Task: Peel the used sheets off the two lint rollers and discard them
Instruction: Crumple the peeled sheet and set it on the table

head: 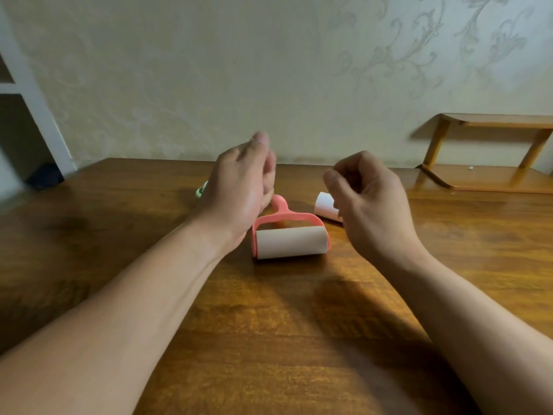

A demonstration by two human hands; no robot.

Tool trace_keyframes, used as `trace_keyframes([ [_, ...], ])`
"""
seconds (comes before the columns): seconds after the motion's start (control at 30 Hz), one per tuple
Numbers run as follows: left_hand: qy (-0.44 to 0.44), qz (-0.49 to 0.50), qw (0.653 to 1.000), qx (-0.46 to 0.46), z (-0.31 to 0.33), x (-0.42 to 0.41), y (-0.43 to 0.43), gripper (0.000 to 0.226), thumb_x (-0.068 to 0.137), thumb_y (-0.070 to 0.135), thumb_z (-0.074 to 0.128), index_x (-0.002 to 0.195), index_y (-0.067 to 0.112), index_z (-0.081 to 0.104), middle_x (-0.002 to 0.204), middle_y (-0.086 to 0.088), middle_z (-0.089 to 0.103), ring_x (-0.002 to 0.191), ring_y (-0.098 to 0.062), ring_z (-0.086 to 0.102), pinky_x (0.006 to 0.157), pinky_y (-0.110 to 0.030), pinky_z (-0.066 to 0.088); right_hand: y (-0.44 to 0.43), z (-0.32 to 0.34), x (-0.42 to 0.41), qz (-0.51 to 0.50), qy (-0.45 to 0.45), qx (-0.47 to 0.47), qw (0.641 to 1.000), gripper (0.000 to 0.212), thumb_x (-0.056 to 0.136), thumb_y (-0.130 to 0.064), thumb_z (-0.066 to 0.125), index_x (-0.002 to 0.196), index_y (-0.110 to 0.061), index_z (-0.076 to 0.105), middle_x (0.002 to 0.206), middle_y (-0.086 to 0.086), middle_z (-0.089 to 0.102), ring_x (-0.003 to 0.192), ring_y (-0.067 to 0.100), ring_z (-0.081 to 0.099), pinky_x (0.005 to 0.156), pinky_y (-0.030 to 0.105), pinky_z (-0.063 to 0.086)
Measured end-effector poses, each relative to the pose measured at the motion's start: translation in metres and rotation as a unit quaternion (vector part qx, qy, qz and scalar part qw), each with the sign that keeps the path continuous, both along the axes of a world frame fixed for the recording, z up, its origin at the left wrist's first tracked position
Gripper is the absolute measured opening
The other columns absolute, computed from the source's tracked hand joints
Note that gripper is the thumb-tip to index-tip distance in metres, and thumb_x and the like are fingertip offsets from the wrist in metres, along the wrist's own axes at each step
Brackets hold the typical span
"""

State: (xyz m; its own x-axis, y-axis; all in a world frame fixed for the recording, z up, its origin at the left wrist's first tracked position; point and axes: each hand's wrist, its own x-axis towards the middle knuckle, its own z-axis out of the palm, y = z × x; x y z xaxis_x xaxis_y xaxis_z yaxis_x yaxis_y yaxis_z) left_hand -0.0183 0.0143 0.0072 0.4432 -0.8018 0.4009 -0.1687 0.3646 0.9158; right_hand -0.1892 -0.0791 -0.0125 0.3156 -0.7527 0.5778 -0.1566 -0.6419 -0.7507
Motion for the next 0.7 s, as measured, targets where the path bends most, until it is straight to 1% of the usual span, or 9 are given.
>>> trace_keyframes([
  [0.1,-0.028,0.013,0.999,0.025,-0.0033,0.0006,-0.0018,0.020,0.109,0.009,0.038,0.102,0.017,0.055,0.059,0.006,0.048,0.044,-0.005,0.036,0.042,-0.021,0.032,-0.0026,-0.0009,-0.0004,-0.001,0.001,0.002,1.000,0.012,0.107,-0.031,0.069,0.095,-0.034,0.067,0.092,-0.016,0.074,0.080,0.006,0.072,0.061,0.018,0.055],
  [0.17,-0.030,0.017,0.999,0.024,-0.0039,0.0016,-0.0027,0.023,0.101,0.008,0.042,0.117,0.021,0.053,0.074,-0.001,0.063,0.045,-0.006,0.043,0.044,-0.024,0.038,-0.0042,-0.0022,-0.0006,-0.004,0.003,0.006,1.000,0.012,0.107,-0.033,0.068,0.096,-0.035,0.067,0.087,-0.010,0.074,0.081,0.007,0.072,0.064,0.019,0.055],
  [0.23,-0.042,0.013,0.998,0.034,-0.0051,0.0030,-0.0038,0.026,0.111,0.012,0.043,0.132,0.024,0.051,0.087,-0.004,0.077,0.045,-0.010,0.051,0.048,-0.025,0.048,-0.0050,-0.0032,-0.0009,-0.006,0.005,0.006,1.000,0.011,0.108,-0.033,0.068,0.097,-0.035,0.067,0.088,-0.008,0.074,0.083,0.009,0.072,0.068,0.025,0.056],
  [0.3,-0.058,0.013,0.997,0.040,-0.0073,0.0026,-0.0018,0.026,0.119,0.023,0.042,0.141,0.022,0.055,0.076,-0.004,0.077,0.042,-0.013,0.052,0.045,-0.021,0.047,-0.0055,-0.0035,-0.0009,-0.005,0.003,0.007,1.000,0.013,0.108,-0.033,0.068,0.095,-0.035,0.067,0.088,-0.008,0.074,0.083,0.010,0.072,0.068,0.027,0.056],
  [0.37,-0.058,0.032,0.997,0.027,-0.0090,0.0044,-0.0008,0.028,0.120,0.030,0.042,0.131,0.017,0.063,0.058,0.000,0.059,0.039,-0.012,0.043,0.040,-0.018,0.040,-0.0052,-0.0027,-0.0007,-0.005,0.004,0.007,1.000,0.016,0.108,-0.033,0.067,0.093,-0.037,0.065,0.087,-0.009,0.073,0.083,0.010,0.073,0.067,0.025,0.053],
  [0.5,0.015,0.009,1.000,0.015,-0.0043,0.0078,0.0002,0.032,0.119,0.037,0.040,0.103,0.013,0.054,0.059,0.004,0.042,0.045,-0.009,0.032,0.043,-0.023,0.027,-0.0044,-0.0027,-0.0008,-0.004,0.014,0.005,1.000,0.016,0.110,-0.034,0.063,0.094,-0.036,0.064,0.088,-0.007,0.073,0.084,0.013,0.072,0.068,0.028,0.055],
  [0.57,0.010,-0.019,0.999,0.042,-0.0020,0.0076,0.0001,0.011,0.116,0.020,0.046,0.111,0.014,0.053,0.070,0.002,0.045,0.055,-0.010,0.037,0.048,-0.025,0.031,-0.0043,-0.0031,-0.0009,-0.004,0.017,0.005,1.000,0.016,0.111,-0.035,0.062,0.095,-0.034,0.065,0.088,-0.005,0.073,0.083,0.016,0.072,0.069,0.032,0.058],
  [0.63,-0.011,-0.036,0.995,0.089,-0.0035,0.0043,-0.0005,0.022,0.108,0.002,0.049,0.125,0.013,0.058,0.083,-0.003,0.050,0.067,-0.012,0.046,0.055,-0.026,0.041,-0.0049,-0.0034,-0.0013,-0.002,0.017,0.005,1.000,0.016,0.111,-0.035,0.061,0.096,-0.032,0.065,0.088,-0.003,0.073,0.083,0.017,0.071,0.068,0.033,0.058],
  [0.7,-0.026,-0.034,0.995,0.094,-0.0067,0.0029,-0.0033,0.023,0.110,0.001,0.050,0.126,0.010,0.064,0.093,-0.008,0.062,0.073,-0.014,0.058,0.059,-0.025,0.049,-0.0055,-0.0041,-0.0014,0.003,0.016,0.004,1.000,0.017,0.111,-0.036,0.061,0.095,-0.031,0.065,0.087,-0.003,0.073,0.081,0.017,0.071,0.066,0.031,0.057],
])
